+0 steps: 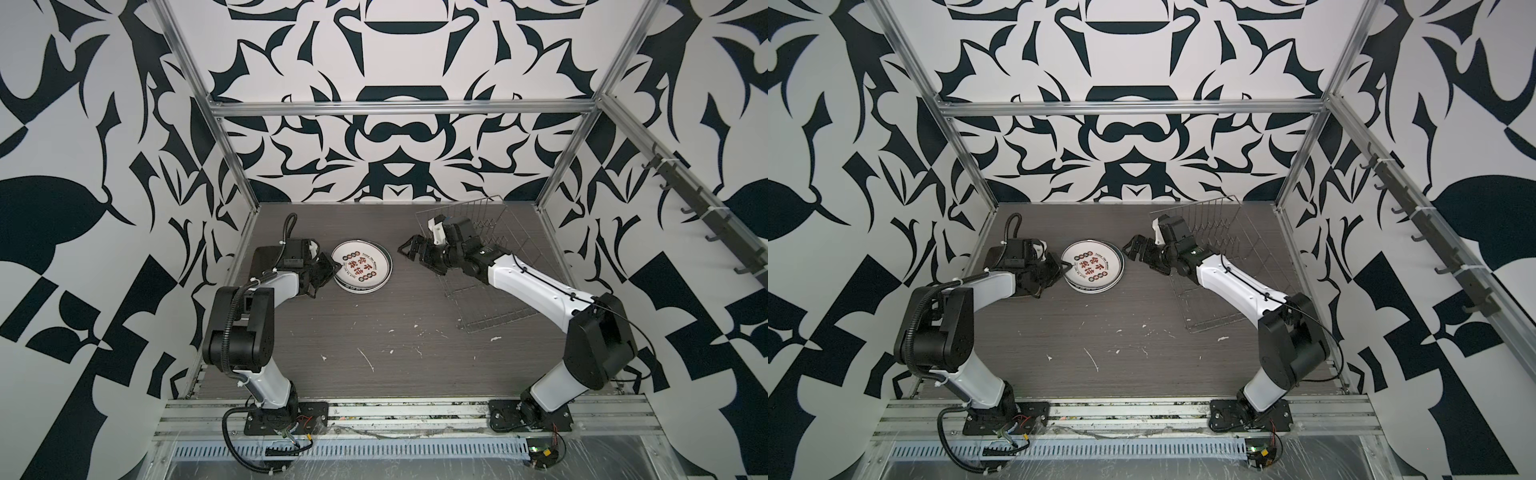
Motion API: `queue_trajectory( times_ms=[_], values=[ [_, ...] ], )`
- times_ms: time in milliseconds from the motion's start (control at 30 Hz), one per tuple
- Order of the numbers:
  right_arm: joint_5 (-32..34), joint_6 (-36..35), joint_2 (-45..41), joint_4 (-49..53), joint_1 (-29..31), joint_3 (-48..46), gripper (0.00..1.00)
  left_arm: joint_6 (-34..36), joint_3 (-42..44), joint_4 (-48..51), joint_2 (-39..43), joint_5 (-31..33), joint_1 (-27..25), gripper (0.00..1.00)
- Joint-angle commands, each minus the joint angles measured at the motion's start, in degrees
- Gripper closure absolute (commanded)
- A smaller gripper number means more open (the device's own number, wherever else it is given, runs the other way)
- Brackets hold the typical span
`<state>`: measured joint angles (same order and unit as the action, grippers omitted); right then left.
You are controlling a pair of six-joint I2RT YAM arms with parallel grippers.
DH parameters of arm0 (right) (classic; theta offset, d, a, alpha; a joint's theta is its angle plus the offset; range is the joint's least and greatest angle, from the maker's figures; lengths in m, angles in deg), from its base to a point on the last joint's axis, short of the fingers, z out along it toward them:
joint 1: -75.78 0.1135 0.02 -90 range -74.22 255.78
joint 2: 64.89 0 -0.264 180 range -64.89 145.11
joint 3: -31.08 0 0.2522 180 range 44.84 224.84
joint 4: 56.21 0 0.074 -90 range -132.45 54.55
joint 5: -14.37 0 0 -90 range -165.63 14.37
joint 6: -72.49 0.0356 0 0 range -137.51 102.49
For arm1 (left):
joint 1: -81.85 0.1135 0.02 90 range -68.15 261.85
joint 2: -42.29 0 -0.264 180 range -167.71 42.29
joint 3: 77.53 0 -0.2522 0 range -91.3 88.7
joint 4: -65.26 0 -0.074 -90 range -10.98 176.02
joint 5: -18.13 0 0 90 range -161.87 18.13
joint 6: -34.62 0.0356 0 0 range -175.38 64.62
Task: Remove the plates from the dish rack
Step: 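Lower the printed plate onto the stack with the left gripper while the right withdraws, then press the printed plate flat onto the stack with the left gripper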
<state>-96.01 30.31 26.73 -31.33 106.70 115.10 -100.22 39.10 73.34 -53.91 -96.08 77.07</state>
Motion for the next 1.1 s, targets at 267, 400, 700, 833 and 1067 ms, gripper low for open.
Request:
queue_trajectory(
  times_ms=[267, 400, 700, 833, 1067],
  values=[
    [-0.5, -0.5, -2.1, -0.6, -0.2, 0.2, 0.01, 1.7, -1.7, 2.3, 0.1, -0.1, 0.2, 0.79],
    [-0.6, -0.4, -2.1, -0.6, -0.2, 0.0, 0.01, 2.8, -2.1, 3.7, 0.7, 0.8, 0.1, 0.71],
    [-0.4, -0.4, -3.0, -0.7, -0.1, -0.9, 0.01, 6.5, -5.3, 10.2, 0.6, 2.5, 0.2, 0.56],
    [-0.3, -0.4, -3.2, -0.7, -0.1, -1.3, 0.01, 8.5, -7.2, 13.7, 0.1, 3.4, 0.1, 0.51],
    [-0.2, -0.3, -3.2, -0.7, -0.1, -1.2, 0.01, 9.4, -8.7, 16.0, -1.2, 2.6, -0.1, 0.41]
  ],
)
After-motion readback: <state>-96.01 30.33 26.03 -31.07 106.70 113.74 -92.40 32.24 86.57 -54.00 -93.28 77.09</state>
